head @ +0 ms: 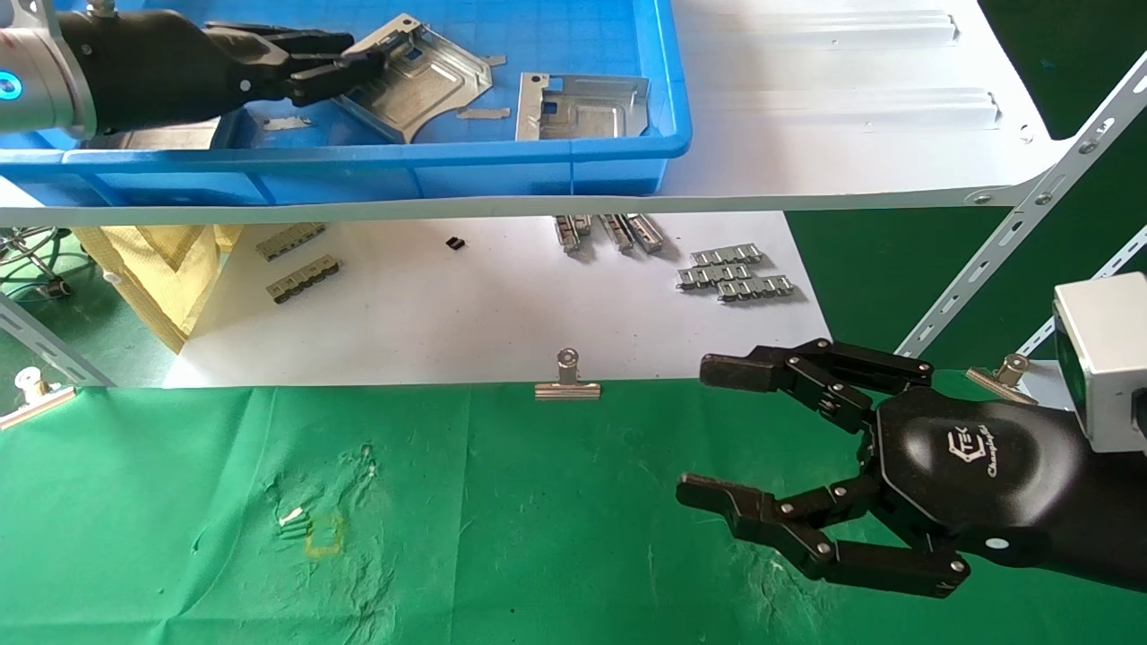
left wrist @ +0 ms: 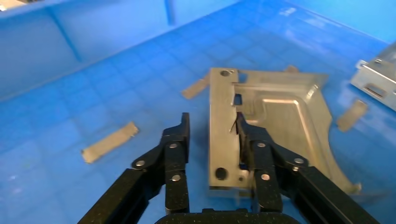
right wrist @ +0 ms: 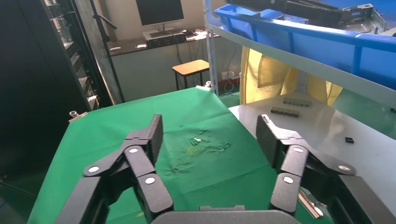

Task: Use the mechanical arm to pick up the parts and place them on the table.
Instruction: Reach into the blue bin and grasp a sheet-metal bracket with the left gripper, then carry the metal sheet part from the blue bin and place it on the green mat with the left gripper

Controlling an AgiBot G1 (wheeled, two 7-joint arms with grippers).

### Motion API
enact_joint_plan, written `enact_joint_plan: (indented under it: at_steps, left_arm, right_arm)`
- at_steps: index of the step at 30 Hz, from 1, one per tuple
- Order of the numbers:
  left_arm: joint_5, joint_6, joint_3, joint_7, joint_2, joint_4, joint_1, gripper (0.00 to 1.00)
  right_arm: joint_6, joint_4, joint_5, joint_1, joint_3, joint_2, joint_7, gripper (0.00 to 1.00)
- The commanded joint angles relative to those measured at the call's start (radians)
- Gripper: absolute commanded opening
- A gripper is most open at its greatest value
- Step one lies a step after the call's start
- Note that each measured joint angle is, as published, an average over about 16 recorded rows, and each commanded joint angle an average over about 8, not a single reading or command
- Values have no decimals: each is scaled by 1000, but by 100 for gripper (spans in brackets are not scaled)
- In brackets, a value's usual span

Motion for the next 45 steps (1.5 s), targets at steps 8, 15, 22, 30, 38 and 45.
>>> enact_joint_plan:
  at_steps: [8,15,22,30,38,45]
  left_arm:
    - [-9,-64,-7,16,13,14,-13,0]
    - [-48,-7,-33,43,-2,-5,-22,0]
    - [-96,204,-64,103,-51,-41,-24,0]
    - [-120,494,-69,198,-120,-93,-7,0]
    - [-198,565,-30,230,-214,-292,77,0]
    - [-343,560,55,221,-359,-562,215,0]
  right_arm:
    - [0,0,0,0,0,0,0,100]
    - [0,0,0,0,0,0,0,100]
    - [0,0,0,0,0,0,0,100]
    - [0,0,0,0,0,0,0,100]
    - [0,0,0,0,0,0,0,100]
    - [0,0,0,0,0,0,0,100]
